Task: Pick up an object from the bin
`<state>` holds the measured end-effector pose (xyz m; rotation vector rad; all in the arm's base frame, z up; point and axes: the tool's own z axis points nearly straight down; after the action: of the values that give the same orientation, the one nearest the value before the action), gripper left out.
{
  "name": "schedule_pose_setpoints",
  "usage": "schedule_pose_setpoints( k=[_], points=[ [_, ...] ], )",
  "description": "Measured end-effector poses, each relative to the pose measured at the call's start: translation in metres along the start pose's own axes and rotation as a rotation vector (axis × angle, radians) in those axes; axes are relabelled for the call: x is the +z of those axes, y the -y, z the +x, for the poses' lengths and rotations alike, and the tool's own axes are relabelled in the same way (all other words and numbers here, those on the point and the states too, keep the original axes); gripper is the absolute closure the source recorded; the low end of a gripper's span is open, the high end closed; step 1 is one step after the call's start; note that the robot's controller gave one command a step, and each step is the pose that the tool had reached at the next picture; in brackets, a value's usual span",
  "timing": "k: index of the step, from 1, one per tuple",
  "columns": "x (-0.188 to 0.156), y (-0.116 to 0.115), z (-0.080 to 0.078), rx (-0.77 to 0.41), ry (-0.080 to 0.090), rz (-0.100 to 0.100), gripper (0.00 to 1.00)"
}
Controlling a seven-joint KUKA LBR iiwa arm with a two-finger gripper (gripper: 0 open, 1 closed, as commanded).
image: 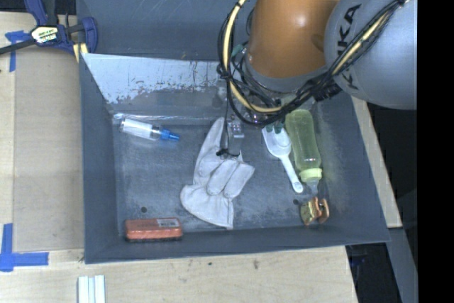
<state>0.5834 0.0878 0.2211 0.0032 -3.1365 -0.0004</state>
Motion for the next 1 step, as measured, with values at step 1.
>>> schedule_pose_setpoints(
  k=[1],
  points=[
    [-0.0049,0.0005,-0.0014,0.002,0.008,-0.001,0.0]
  ],
)
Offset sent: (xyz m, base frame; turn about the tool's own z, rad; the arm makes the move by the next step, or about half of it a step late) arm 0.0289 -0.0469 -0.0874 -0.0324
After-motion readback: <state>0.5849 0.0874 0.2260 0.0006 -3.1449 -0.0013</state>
